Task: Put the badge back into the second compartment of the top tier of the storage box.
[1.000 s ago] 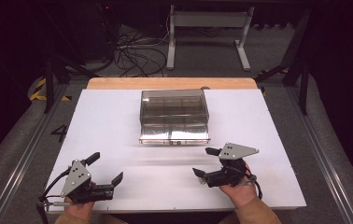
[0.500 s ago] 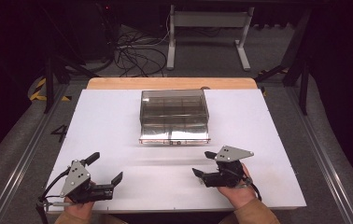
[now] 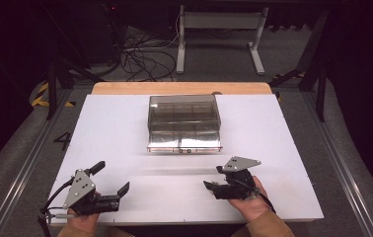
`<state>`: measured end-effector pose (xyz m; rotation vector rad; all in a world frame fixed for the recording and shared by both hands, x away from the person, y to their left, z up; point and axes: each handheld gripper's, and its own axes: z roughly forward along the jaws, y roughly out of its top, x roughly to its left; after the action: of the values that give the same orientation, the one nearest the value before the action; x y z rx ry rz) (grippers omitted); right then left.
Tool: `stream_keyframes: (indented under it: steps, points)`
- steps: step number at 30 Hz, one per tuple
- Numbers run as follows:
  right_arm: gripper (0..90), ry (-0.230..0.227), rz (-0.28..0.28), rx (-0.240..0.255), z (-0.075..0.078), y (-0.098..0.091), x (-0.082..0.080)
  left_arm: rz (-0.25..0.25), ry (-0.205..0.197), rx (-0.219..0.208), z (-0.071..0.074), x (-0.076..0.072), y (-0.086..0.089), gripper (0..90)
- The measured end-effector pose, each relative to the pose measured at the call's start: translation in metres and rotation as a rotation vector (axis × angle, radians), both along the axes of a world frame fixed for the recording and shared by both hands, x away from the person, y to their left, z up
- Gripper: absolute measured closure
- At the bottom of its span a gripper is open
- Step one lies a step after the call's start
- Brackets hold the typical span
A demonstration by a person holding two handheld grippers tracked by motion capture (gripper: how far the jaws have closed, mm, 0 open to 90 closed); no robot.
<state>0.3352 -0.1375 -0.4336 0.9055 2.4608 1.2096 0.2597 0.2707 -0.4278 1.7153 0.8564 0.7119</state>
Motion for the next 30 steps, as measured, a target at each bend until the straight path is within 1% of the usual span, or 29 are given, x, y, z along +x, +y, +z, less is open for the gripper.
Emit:
stream_keyframes:
  steps: [8, 9, 11, 14, 18, 20, 23, 30]
  points:
    - [32.5, 0.050, -0.023, -0.055, -0.005, 0.003, 0.002, -0.001, 0.002, 0.000, 0.000, 0.000, 0.000, 1.5]
    - [32.5, 0.050, -0.023, -0.055, -0.005, 0.003, 0.002, -0.002, 0.002, -0.001, 0.000, 0.000, 0.000, 1.5]
    - [32.7, 0.064, -0.026, -0.061, -0.006, 0.003, 0.003, -0.001, 0.002, 0.000, 0.000, 0.000, 0.000, 1.5]
    - [33.1, 0.076, -0.028, -0.071, -0.007, 0.003, 0.003, -0.001, 0.002, 0.000, 0.000, 0.000, 0.000, 1.5]
    - [33.8, 0.087, -0.035, -0.096, -0.009, 0.005, 0.004, -0.002, 0.003, 0.000, 0.000, 0.000, 0.000, 1.5]
    - [34.4, 0.098, -0.033, -0.117, -0.010, 0.007, 0.004, -0.002, 0.003, 0.000, 0.000, 0.000, 0.000, 1.6]
    - [35.1, 0.105, -0.036, -0.126, -0.011, 0.008, 0.004, -0.002, 0.003, 0.000, 0.000, 0.000, 0.000, 1.5]
    - [37.4, 0.121, -0.041, -0.165, -0.014, 0.010, 0.004, -0.001, 0.003, 0.000, 0.000, 0.000, 0.000, 1.6]
